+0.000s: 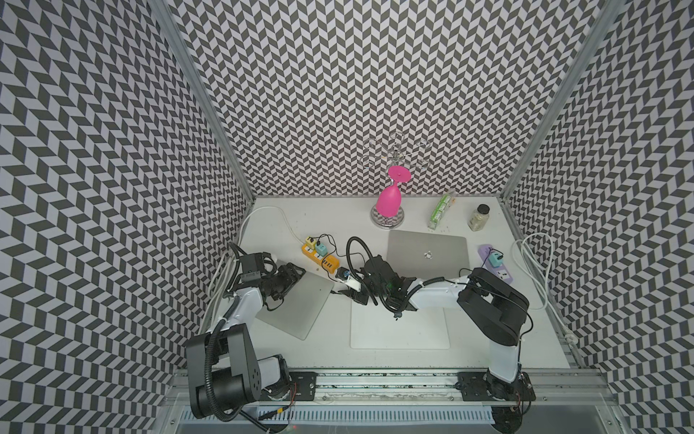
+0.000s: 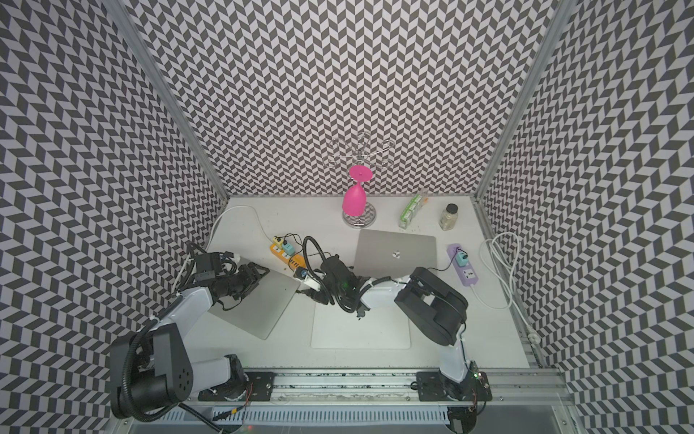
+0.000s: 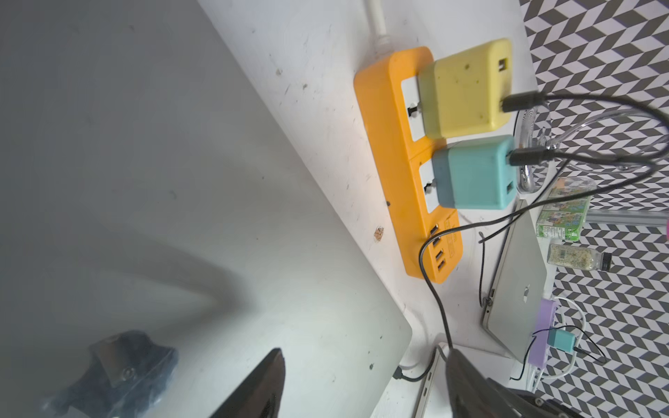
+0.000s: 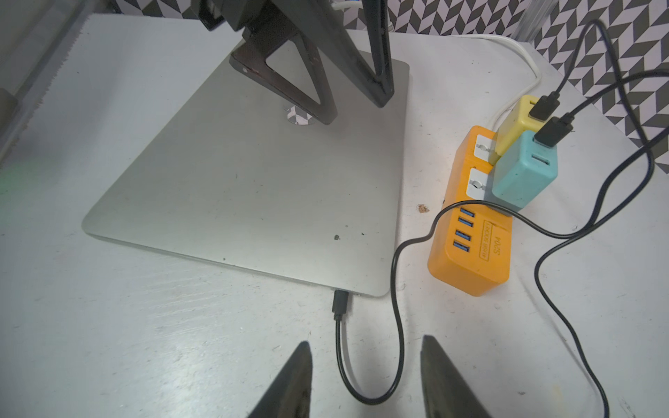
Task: Unplug the laptop charger
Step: Remove the charging cable from the laptop.
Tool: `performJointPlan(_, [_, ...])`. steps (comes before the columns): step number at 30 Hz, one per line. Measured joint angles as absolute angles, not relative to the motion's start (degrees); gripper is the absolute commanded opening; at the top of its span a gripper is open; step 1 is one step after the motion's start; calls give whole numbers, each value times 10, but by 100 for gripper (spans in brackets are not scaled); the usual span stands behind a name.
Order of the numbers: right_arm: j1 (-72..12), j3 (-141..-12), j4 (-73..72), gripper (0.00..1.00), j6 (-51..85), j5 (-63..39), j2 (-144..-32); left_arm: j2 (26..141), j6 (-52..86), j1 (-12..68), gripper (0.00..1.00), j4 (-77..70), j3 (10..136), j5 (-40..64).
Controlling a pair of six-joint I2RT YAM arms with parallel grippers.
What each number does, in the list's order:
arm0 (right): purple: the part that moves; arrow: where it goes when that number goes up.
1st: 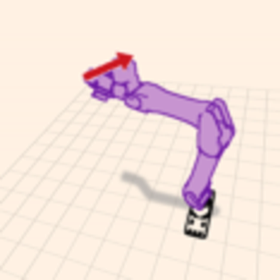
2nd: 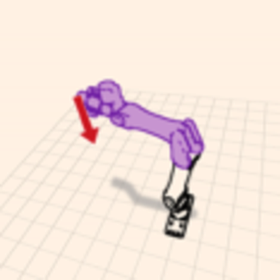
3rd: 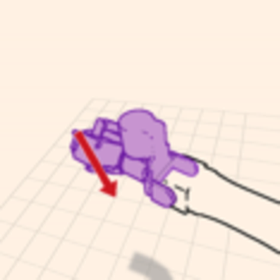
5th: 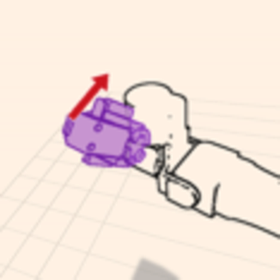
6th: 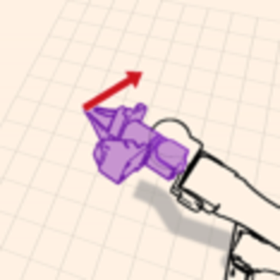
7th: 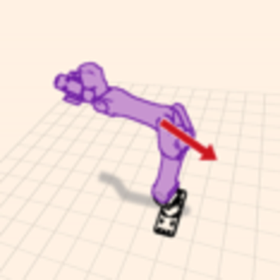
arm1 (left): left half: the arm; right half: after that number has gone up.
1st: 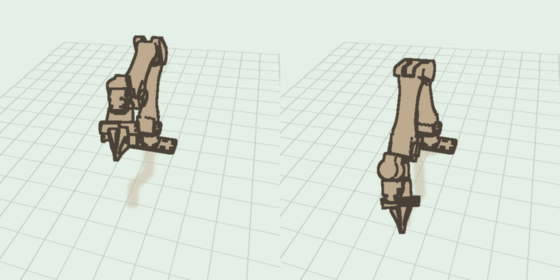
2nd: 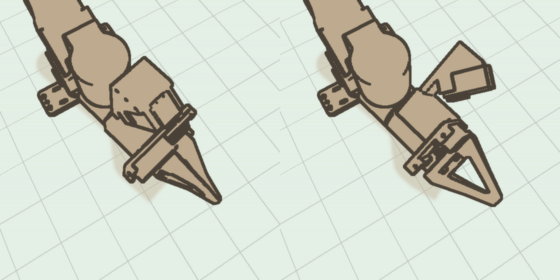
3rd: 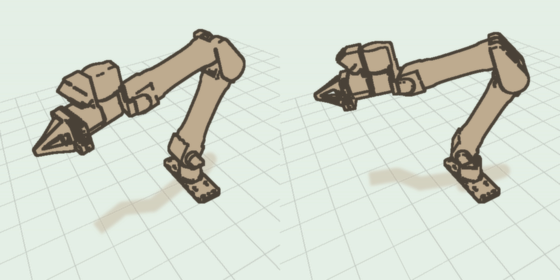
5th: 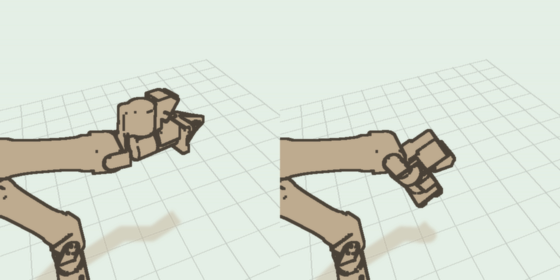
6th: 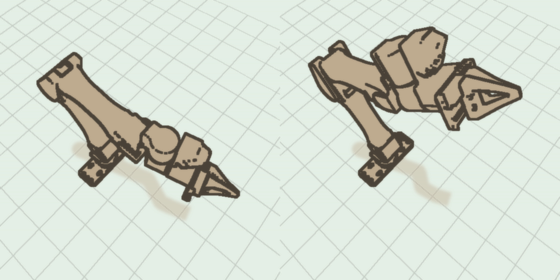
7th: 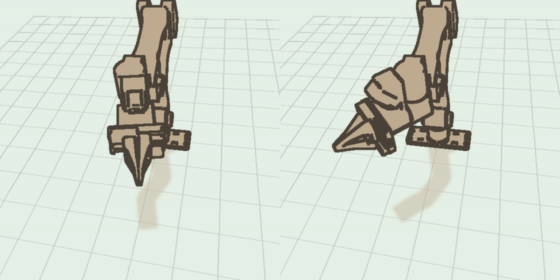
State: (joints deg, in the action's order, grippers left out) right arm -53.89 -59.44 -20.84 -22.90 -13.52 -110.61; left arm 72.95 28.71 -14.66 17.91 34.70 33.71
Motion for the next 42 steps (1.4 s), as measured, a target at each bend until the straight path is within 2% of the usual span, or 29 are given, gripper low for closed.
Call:
performJointPlan(10, [-561,-594,-230,39,-241,-82,-1127,705,277,-147,70,210,340,334])
performJointPlan(20, [-567,-599,-271,37,-241,-50,-1166,726,249,-147,70,244,384,314])
performJointPlan(42, [-576,-637,-255,31,-224,-73,-1204,728,241,-146,70,249,373,314])
